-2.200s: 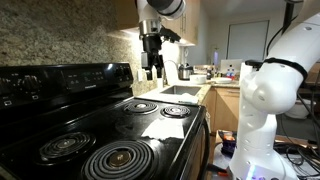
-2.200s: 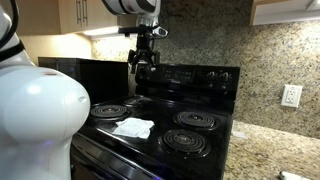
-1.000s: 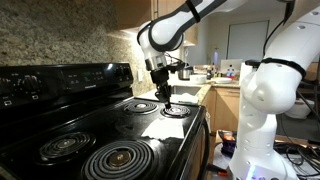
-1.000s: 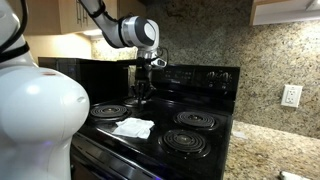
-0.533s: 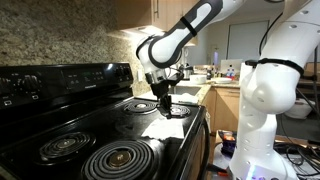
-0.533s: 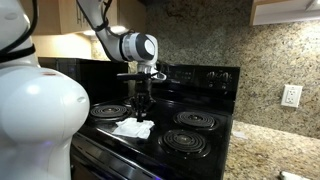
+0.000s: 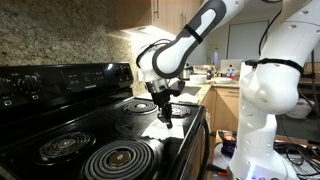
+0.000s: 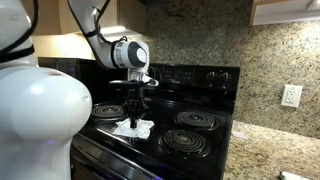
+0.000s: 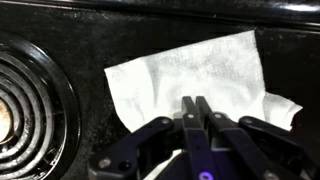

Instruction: Use the cloth to wipe the stove

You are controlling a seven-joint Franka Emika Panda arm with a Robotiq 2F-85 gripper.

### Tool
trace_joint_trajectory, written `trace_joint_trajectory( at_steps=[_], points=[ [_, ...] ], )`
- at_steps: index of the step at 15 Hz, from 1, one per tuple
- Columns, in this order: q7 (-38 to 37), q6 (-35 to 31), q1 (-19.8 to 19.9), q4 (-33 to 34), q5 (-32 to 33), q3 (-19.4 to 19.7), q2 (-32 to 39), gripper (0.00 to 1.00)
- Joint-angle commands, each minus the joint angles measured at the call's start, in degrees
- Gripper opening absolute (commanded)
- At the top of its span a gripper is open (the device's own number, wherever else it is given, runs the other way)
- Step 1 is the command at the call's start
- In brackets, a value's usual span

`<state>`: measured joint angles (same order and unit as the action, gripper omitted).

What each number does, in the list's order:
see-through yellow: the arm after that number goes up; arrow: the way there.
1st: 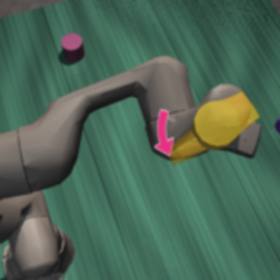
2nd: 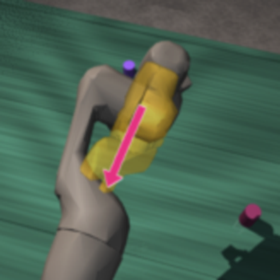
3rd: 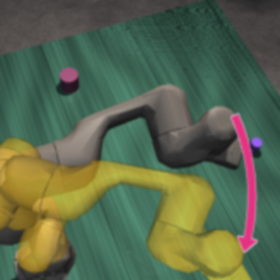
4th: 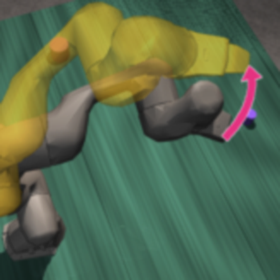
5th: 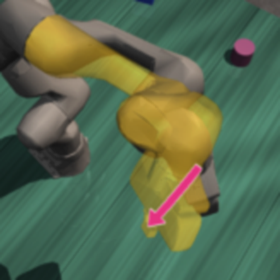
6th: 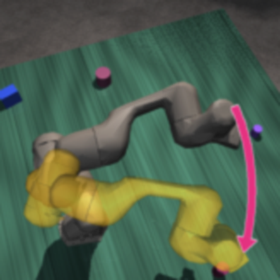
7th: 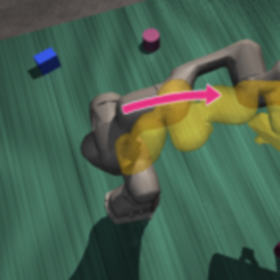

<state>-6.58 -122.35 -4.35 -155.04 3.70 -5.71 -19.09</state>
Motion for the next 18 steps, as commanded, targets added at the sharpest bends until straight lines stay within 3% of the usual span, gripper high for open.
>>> trace_joint_trajectory(
  at_steps=[1,4,8,13,18],
  points=[
    [-4.9,-6.0,-4.0,3.9,-2.7,-4.9,5.7,0.09],
    [-9.8,-10.4,-4.5,7.9,0.4,-8.1,11.2,0.09],
    [-13.0,-11.1,-4.6,12.2,3.2,-8.2,15.8,0.08],
    [-9.3,-9.5,-4.0,10.4,0.8,-4.8,7.6,0.09],
    [-4.0,-3.5,-4.3,9.5,-4.2,-1.6,-3.2,0.10]
  ],
)
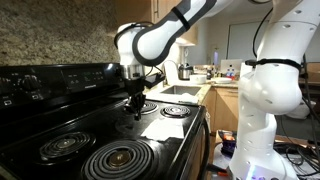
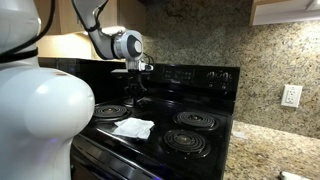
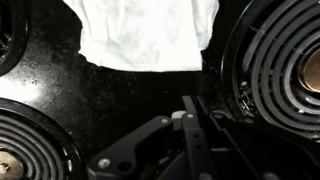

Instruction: Use the cloth to wipe the stove

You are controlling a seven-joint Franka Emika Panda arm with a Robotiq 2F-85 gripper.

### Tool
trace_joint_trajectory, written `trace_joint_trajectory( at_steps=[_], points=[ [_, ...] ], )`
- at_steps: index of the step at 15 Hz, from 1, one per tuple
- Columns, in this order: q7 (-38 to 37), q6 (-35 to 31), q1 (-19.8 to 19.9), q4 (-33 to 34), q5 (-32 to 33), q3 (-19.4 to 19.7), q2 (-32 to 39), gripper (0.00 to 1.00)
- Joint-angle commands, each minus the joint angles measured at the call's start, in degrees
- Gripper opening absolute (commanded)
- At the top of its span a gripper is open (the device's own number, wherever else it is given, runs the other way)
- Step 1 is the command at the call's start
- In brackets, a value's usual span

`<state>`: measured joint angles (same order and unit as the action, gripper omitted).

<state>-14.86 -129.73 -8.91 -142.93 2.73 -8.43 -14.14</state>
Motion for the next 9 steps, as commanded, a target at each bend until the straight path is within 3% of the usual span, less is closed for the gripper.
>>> trace_joint_trajectory(
  at_steps=[1,6,7,9],
  points=[
    [5.4,6.3,0.4,-3.2,-3.7,1.8,-10.3,0.10],
    [8.9,17.4,1.9,-6.9,-4.4,5.2,-19.1,0.09],
    [10.1,19.1,2.5,-7.9,-3.9,6.2,-20.6,0.34],
    [11.0,20.1,3.0,-9.0,-3.4,6.6,-20.8,0.36]
  ],
)
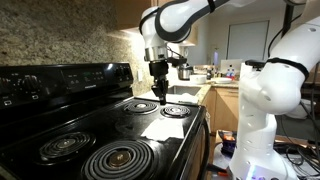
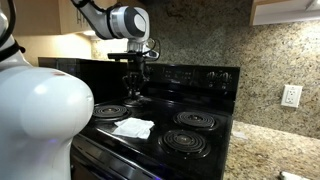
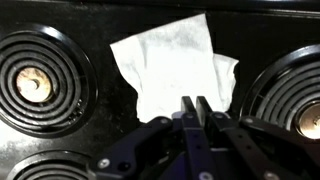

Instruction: Use the cloth to wipe the stove

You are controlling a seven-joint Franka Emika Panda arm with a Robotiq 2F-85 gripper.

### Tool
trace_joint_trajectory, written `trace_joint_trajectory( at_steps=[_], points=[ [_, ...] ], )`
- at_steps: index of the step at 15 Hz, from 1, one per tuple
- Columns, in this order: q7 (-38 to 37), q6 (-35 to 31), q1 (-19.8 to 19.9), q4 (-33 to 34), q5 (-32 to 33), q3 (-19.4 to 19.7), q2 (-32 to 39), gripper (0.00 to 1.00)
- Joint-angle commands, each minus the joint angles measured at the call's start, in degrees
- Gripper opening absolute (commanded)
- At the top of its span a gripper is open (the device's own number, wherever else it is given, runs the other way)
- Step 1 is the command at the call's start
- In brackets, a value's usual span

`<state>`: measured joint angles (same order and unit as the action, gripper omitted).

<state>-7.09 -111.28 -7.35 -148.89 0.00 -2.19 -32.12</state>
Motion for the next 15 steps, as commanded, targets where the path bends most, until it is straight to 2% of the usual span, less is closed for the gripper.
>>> trace_joint_trajectory(
  at_steps=[1,3,7,8,10,11,15],
  points=[
    [0.1,-1.8,-0.3,-0.4,-2.5,-2.5,3.7,0.40],
    [0.0,-5.2,-1.1,-0.9,-3.0,-4.2,5.8,0.53],
    [-1.9,-11.8,-1.8,1.0,-2.1,-8.1,14.4,0.79],
    [-3.0,-11.2,-1.5,1.9,-1.7,-8.6,16.2,0.84],
    [-2.6,-8.5,-0.6,1.1,-1.6,-7.4,15.2,0.97],
    [-2.4,-7.8,-0.2,1.0,-1.7,-6.8,14.9,1.00],
    [-0.4,-3.3,0.5,-0.1,-3.5,-4.3,10.7,1.00]
  ],
)
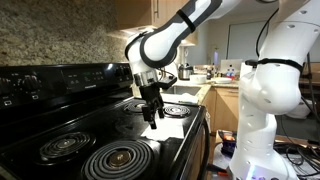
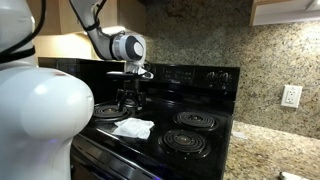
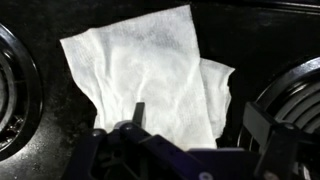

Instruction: Use the cloth to wipe the stove

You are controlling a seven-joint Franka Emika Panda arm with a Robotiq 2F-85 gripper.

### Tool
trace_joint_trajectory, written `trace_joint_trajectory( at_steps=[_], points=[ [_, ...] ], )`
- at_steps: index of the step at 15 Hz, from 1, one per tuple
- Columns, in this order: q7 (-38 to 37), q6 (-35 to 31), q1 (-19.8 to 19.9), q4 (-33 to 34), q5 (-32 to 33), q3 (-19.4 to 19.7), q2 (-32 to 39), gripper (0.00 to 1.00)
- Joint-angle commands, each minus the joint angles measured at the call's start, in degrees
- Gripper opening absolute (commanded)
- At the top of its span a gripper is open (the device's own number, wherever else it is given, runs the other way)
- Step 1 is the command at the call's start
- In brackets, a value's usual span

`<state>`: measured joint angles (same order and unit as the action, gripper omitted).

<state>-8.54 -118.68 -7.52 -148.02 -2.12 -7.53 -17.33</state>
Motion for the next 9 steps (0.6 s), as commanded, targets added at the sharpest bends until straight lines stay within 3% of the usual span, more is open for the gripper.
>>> trace_joint_trajectory(
  at_steps=[1,2,3,9],
  points=[
    [1.3,5.9,0.7,-0.9,-1.5,1.5,-4.9,1.00],
    [1.8,9.2,0.7,-0.2,-1.3,1.9,-5.1,1.00],
    [0.3,5.4,0.6,0.2,-0.3,1.1,-2.5,1.00],
    [0.3,5.9,0.6,0.2,-0.3,1.1,-2.6,1.00]
  ],
)
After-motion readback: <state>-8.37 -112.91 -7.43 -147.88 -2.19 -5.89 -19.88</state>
